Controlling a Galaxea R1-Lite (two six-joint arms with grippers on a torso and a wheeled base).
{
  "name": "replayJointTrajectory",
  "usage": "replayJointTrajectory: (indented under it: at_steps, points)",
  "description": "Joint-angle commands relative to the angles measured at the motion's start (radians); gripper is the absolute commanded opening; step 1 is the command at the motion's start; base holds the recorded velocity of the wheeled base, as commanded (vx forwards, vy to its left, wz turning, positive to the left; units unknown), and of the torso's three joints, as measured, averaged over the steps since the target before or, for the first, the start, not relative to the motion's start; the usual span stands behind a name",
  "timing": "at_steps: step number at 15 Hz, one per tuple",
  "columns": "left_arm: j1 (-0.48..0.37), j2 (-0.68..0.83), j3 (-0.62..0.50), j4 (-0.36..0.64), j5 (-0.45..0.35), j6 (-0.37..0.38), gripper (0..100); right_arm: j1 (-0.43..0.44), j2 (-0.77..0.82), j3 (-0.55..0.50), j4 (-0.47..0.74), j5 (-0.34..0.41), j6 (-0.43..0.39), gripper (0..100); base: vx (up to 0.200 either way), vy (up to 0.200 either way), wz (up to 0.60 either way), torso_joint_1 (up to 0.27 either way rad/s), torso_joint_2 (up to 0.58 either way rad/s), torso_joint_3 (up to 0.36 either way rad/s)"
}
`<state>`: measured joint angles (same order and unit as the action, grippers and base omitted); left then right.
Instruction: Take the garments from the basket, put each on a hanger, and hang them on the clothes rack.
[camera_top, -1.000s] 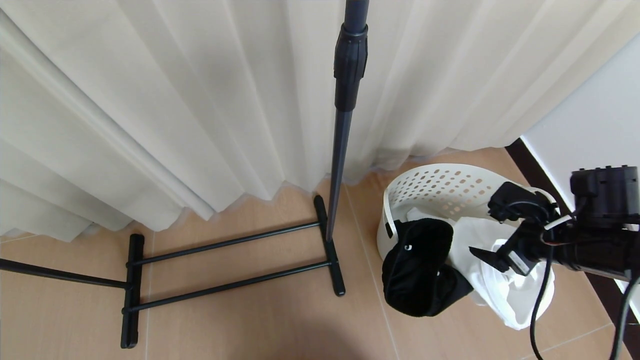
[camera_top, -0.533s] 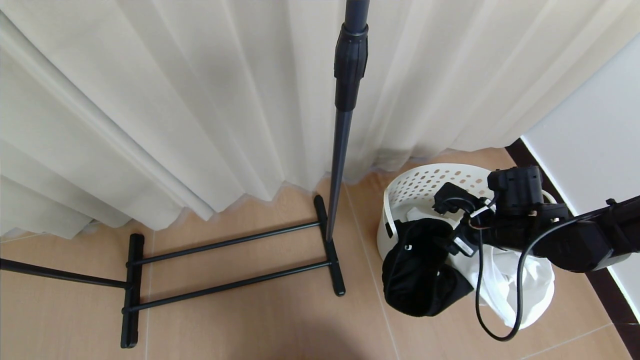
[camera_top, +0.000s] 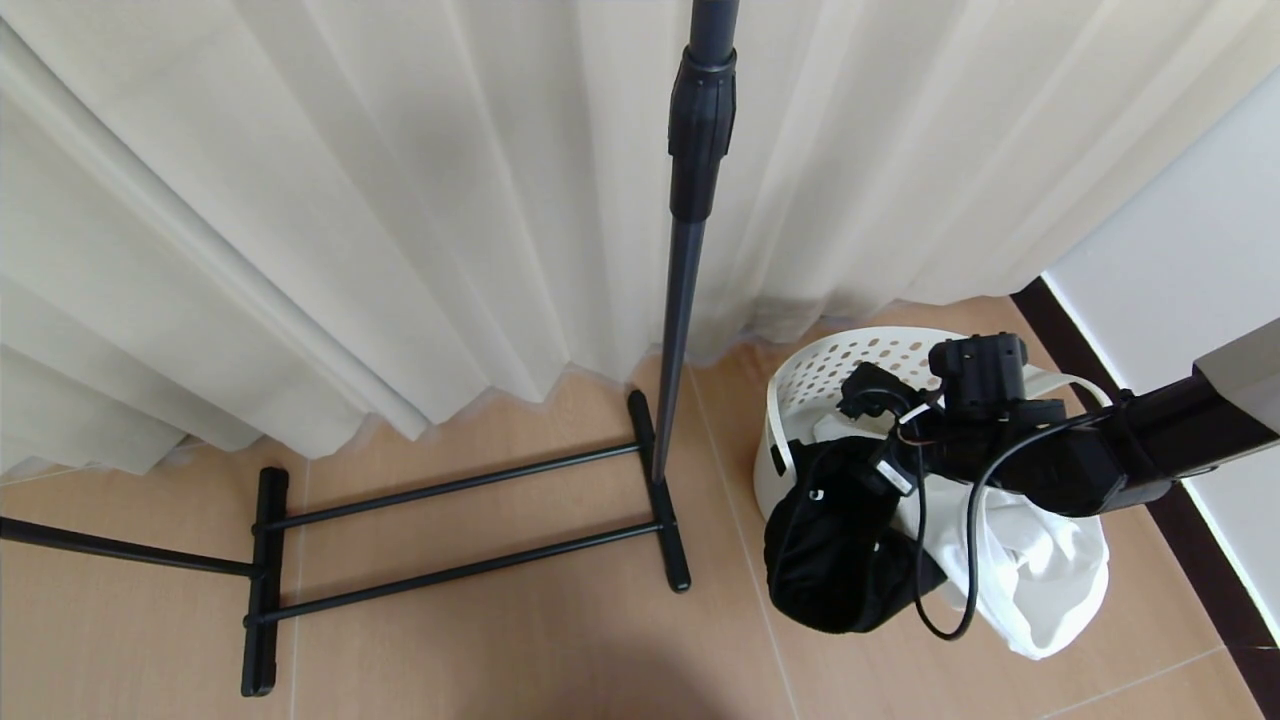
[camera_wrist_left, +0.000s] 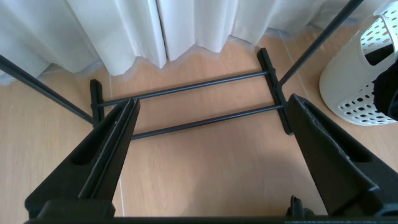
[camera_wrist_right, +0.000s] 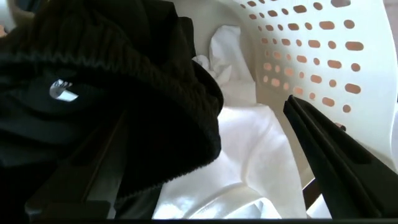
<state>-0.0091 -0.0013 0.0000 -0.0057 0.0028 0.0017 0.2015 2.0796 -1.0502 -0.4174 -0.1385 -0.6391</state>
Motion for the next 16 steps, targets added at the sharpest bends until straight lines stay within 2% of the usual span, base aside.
replayJointTrajectory:
  at_steps: [1,4,7,8,13,16]
  points:
    - [0.0,0.001,0.0,0.0,0.0,0.0,100,-0.001,0.034,-0.019,0.0,0.0,-0.001,100,0.0,0.0,0.0,0.0,0.0,0.0]
    - [0.0,0.001,0.0,0.0,0.0,0.0,100,-0.008,0.059,-0.039,-0.011,0.0,-0.001,100,0.0,0.0,0.0,0.0,0.0,0.0]
    - [0.0,0.001,0.0,0.0,0.0,0.0,100,-0.013,0.099,-0.033,-0.093,0.0,-0.002,100,0.0,0.0,0.0,0.0,0.0,0.0]
    - [0.0,0.001,0.0,0.0,0.0,0.0,100,-0.013,0.102,-0.036,-0.095,0.0,-0.001,0,0.0,0.0,0.0,0.0,0.0,0.0]
    - [0.0,0.001,0.0,0.0,0.0,0.0,100,-0.013,0.089,-0.007,-0.129,0.004,0.004,0,0.0,0.0,0.0,0.0,0.0,0.0]
    - [0.0,0.001,0.0,0.0,0.0,0.0,100,-0.007,-0.019,0.144,-0.231,0.011,0.01,0,0.0,0.0,0.0,0.0,0.0,0.0]
